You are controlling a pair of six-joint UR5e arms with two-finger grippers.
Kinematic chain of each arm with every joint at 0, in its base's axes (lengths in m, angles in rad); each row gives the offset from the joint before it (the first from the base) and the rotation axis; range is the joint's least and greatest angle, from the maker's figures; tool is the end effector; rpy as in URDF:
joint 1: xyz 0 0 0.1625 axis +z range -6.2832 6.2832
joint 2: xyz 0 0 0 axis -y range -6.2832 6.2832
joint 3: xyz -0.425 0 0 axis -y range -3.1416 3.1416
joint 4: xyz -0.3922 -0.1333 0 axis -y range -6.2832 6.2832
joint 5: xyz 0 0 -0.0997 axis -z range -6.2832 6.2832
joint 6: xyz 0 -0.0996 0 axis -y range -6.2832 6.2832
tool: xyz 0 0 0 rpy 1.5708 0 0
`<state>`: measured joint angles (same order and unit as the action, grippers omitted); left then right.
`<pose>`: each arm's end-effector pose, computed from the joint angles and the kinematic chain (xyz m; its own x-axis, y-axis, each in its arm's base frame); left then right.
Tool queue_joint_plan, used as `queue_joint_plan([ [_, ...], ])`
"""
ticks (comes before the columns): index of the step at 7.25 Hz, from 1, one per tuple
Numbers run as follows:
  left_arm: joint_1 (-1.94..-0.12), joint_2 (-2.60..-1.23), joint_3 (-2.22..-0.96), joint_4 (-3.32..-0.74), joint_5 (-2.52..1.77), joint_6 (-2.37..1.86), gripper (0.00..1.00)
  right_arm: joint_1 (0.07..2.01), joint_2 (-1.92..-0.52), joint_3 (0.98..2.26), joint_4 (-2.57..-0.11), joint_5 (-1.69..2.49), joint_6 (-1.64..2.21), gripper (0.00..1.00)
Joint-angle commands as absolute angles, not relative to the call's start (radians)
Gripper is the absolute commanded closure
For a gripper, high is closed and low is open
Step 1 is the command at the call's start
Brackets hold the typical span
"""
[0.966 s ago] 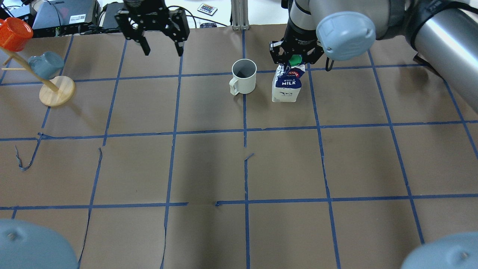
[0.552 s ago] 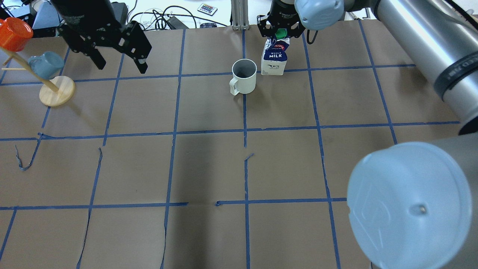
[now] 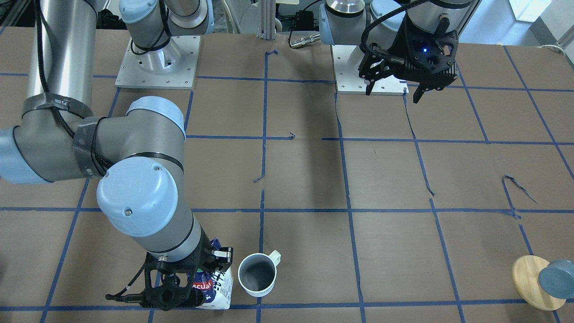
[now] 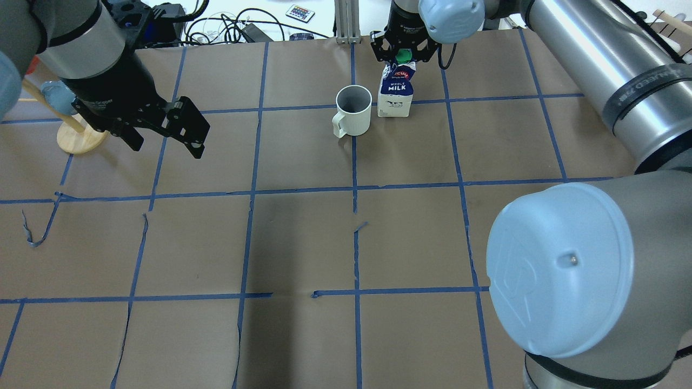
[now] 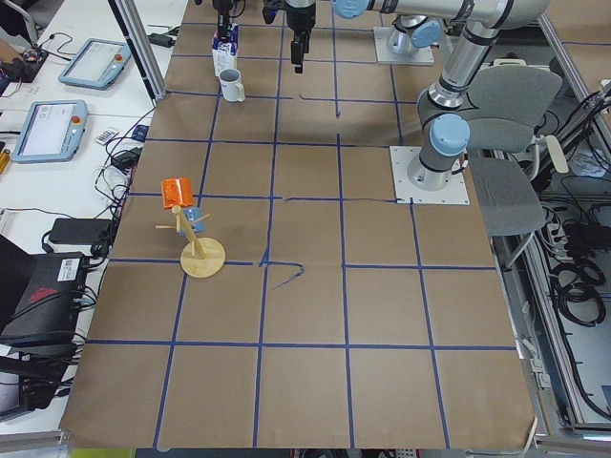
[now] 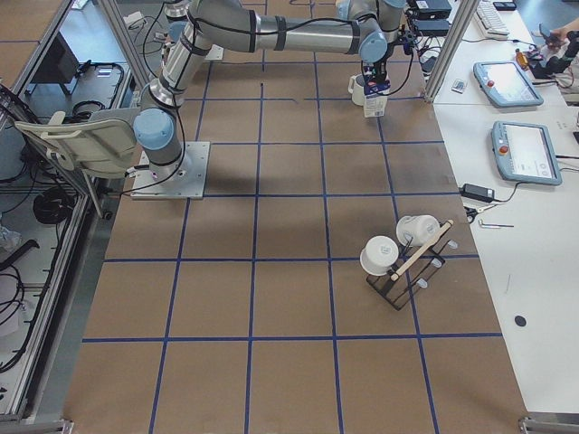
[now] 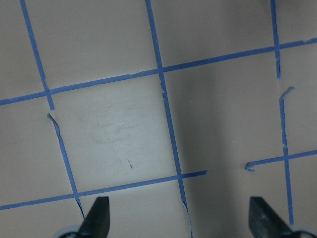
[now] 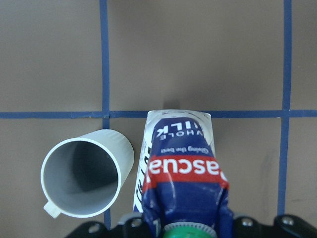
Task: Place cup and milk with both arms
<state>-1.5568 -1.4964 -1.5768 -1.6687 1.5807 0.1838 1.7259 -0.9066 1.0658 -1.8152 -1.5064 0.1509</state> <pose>-0.1259 -0.4582 0.5106 -0.9856 0.1692 -0.0043 0.1690 0.9851 0.0308 0.2550 -0.7263 0.3444 -0.9970 -0.0098 -0.0762 -0.0041 0.9972 -0.0745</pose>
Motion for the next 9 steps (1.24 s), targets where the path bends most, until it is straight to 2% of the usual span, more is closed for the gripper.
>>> queue_joint_plan([
  [1, -1.545, -1.494, -1.580, -1.661, 1.580, 0.183, 0.00, 1.726, -0.905, 1.080, -1.801, -1.506, 0.109, 0.64],
  [3, -1.546, -1.528, -1.513, -1.675, 1.595, 0.169, 0.00, 1.726, -0.904, 1.084, -1.805, -1.506, 0.115, 0.14],
  [4, -1.546, -1.529, -1.502, -1.690, 1.600, 0.169, 0.00, 1.726, -0.905, 1.081, -1.804, -1.505, 0.120, 0.00],
  [7, -1.546, -1.532, -1.499, -1.690, 1.601, 0.170, 0.00, 1.724, -0.960, 1.025, -1.793, -1.454, 0.138, 0.00],
  [9, -1.546, -1.531, -1.499, -1.689, 1.601, 0.172, 0.00, 1.710, -1.076, 1.014, -1.671, -1.480, 0.118, 0.00],
])
